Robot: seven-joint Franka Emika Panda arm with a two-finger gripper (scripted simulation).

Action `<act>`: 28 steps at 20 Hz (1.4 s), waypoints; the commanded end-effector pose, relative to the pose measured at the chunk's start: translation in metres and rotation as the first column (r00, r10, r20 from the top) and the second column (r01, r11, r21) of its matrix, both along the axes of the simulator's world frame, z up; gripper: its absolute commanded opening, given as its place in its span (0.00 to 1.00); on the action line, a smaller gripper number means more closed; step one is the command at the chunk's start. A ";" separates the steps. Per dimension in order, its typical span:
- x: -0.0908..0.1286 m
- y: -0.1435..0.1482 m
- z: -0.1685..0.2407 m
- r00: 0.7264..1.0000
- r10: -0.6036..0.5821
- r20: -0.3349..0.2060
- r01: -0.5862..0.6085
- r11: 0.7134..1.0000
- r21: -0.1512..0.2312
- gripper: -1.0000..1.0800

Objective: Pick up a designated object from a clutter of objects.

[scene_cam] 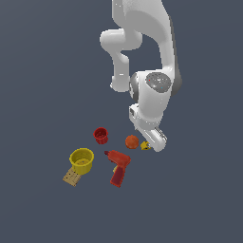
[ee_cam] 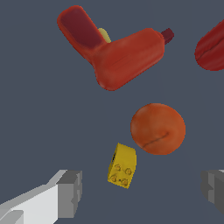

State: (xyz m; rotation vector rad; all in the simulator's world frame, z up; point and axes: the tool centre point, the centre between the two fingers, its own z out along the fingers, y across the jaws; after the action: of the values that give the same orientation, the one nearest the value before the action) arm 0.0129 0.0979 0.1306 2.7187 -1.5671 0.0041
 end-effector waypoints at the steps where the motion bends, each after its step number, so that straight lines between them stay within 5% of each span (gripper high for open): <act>1: -0.002 0.005 -0.010 0.998 -0.056 0.000 0.056 0.998 0.001 0.96; 14: -0.012 0.027 -0.049 0.958 -0.286 0.000 0.286 0.958 0.004 0.96; 28: -0.015 0.032 -0.061 0.942 -0.336 -0.001 0.336 0.942 0.004 0.96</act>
State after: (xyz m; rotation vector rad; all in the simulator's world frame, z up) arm -0.0016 0.1294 0.0712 2.4148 -2.0097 0.0001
